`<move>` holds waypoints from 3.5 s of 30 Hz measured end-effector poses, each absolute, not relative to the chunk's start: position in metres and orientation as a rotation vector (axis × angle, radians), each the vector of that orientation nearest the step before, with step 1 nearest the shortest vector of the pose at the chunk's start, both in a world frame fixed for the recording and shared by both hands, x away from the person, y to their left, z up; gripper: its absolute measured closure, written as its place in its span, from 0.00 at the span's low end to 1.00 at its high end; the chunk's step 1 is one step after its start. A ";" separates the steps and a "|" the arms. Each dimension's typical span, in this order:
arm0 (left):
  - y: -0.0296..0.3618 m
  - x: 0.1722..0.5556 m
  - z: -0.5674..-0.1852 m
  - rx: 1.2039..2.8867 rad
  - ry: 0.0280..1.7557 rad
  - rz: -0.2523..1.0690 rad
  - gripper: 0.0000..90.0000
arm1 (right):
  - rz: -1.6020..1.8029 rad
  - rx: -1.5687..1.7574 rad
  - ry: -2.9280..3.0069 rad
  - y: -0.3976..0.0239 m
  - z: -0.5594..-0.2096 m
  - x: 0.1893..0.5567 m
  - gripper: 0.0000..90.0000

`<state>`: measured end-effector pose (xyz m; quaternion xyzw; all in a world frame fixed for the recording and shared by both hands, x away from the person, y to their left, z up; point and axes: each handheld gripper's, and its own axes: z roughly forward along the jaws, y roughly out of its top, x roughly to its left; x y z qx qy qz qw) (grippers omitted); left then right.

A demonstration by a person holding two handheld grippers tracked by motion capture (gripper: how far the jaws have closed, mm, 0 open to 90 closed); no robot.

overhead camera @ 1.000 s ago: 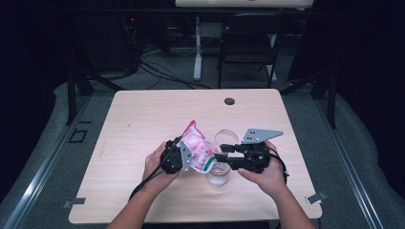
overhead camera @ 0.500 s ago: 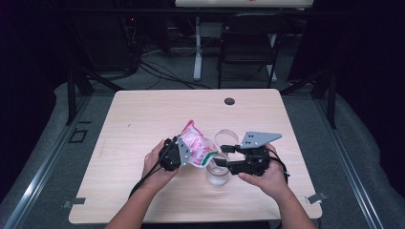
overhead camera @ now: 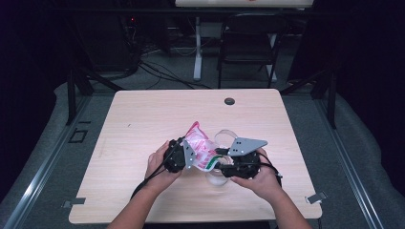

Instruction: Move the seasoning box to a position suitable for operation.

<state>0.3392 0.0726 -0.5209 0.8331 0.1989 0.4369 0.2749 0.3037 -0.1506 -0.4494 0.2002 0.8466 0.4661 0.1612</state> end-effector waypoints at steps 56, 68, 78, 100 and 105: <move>0.063 0.326 -0.514 2.236 0.375 1.437 0.70 | 1.581 1.154 2.403 -0.180 -0.468 0.329 1.00; 0.063 0.322 -0.512 2.222 0.356 1.502 0.70 | 1.499 1.114 2.408 -0.177 -0.470 0.328 1.00; 0.061 0.320 -0.512 2.215 0.344 1.534 0.70 | 1.440 1.095 2.399 -0.175 -0.474 0.329 1.00; 0.057 0.314 -0.506 2.228 0.298 1.612 0.71 | 1.399 1.086 2.395 -0.174 -0.479 0.330 1.00; 0.055 0.313 -0.504 2.233 0.280 1.635 0.71 | 1.389 1.080 2.397 -0.174 -0.479 0.330 1.00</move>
